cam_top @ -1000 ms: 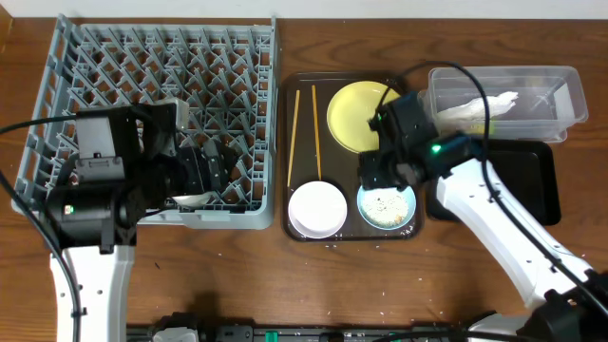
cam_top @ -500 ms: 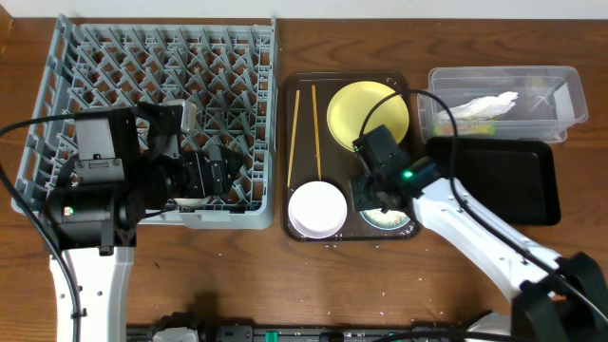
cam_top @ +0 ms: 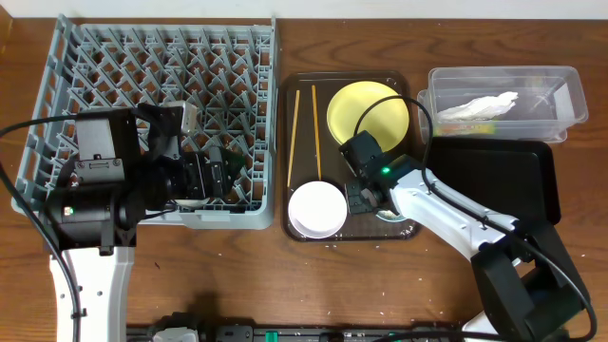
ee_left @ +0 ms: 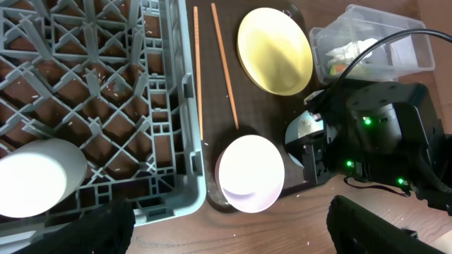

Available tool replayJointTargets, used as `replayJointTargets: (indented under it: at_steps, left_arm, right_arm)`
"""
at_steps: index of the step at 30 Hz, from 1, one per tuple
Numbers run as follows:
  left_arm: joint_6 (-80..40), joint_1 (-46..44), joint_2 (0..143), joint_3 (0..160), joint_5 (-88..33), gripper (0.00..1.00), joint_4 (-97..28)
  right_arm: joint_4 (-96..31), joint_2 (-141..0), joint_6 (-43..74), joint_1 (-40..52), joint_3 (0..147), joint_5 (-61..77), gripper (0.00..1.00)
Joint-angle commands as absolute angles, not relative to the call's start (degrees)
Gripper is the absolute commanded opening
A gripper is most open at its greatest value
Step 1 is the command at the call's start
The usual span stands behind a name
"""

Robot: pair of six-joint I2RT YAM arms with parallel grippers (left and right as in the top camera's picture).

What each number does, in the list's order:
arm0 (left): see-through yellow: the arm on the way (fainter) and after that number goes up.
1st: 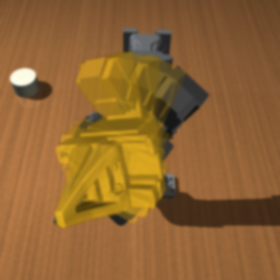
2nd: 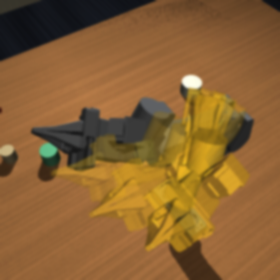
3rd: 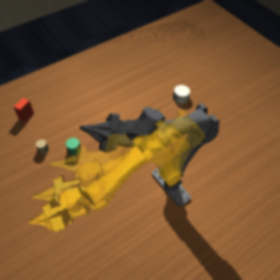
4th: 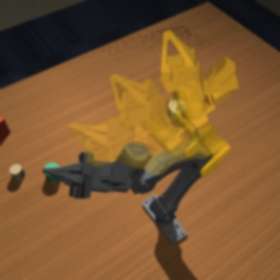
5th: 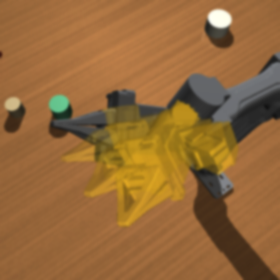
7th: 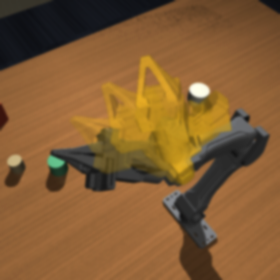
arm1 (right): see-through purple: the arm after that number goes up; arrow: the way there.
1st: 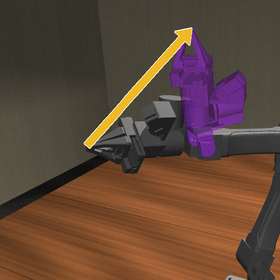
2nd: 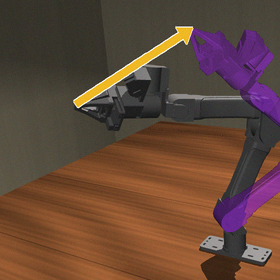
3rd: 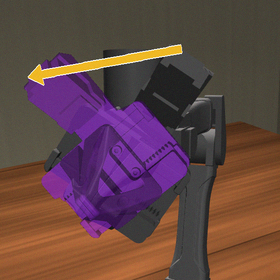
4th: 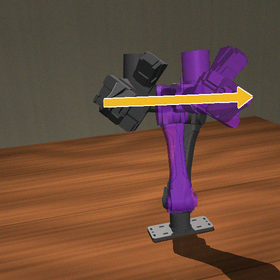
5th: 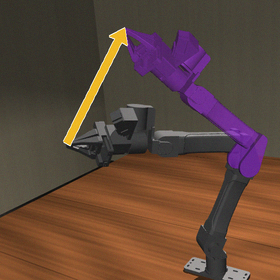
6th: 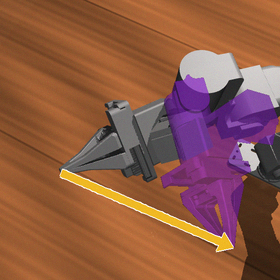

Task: Sort waste into correct bins and load items into the dishwasher
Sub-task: 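Carry the blue rice bowl to the black tray and tip it over, then shake the inverted blue bowl over the black tray to empty rice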

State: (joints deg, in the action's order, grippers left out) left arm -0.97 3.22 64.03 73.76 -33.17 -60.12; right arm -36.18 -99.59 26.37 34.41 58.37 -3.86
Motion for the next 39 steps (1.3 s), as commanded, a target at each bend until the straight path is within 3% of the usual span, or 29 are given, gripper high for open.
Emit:
replayJointTargets:
  at_steps: [1, 7, 11, 16, 27, 31, 39]
  left_arm:
    - [0.4, 3.4, 64.0, 74.3, -34.3, 0.88, -60.4]
    - [0.4, 3.4, 64.0, 74.3, -34.3, 0.88, -60.4]
    - [0.4, 3.4, 64.0, 74.3, -33.9, 0.88, -60.4]
    - [0.4, 3.4, 64.1, 74.3, -33.9, 0.88, -60.2]
    - [0.4, 3.4, 64.4, 74.3, -33.8, 0.88, -60.4]
    - [0.4, 3.4, 64.4, 74.3, -33.9, 0.88, -60.4]
    - [0.4, 3.4, 64.4, 74.3, -33.9, 0.88, -60.4]
  right_arm:
    - [-36.2, -100.6, 27.2, 34.9, 58.1, -3.2, 0.01]
    - [-40.1, -97.1, 27.0, 33.2, 60.6, -0.4, 0.01]
    - [-39.5, -92.0, 25.8, 28.6, 62.6, 15.8, 0.01]
    - [-38.0, -88.0, 25.1, 17.7, 62.6, 25.9, 0.01]
    - [-38.0, -88.2, 10.0, -11.8, 62.3, 56.5, 0.01]
    - [-36.9, -88.4, 9.5, -19.0, 60.4, 68.0, 0.01]
    - [-28.2, -90.2, 10.7, -28.3, 53.2, 75.0, 0.01]
